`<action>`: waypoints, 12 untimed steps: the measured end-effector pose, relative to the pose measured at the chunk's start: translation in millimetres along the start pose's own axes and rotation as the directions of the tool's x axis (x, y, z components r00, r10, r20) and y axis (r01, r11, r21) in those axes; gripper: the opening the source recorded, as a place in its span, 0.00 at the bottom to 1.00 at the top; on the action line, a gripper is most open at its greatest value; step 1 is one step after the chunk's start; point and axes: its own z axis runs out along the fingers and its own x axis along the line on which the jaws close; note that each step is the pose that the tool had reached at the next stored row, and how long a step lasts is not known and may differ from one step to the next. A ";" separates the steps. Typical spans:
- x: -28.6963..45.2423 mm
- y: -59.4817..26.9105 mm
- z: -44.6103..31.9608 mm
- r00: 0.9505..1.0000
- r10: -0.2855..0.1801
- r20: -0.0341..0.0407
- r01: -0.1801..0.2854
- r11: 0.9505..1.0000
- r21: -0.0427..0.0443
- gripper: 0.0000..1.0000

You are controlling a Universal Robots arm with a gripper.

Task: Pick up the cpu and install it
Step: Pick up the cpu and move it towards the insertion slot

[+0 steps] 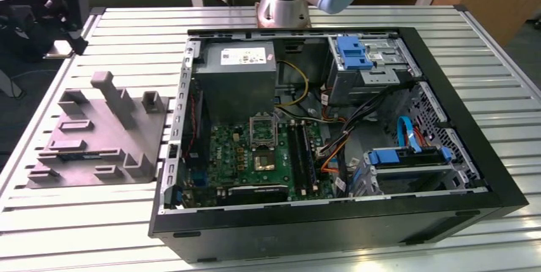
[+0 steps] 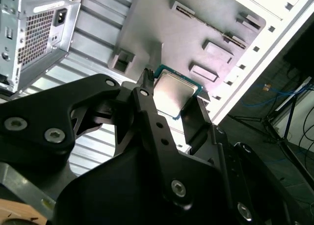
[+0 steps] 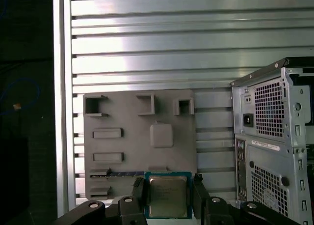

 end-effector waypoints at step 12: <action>-4.8 0.1 0.0 1.000 0.000 0.000 0.000 1.000 0.000 0.47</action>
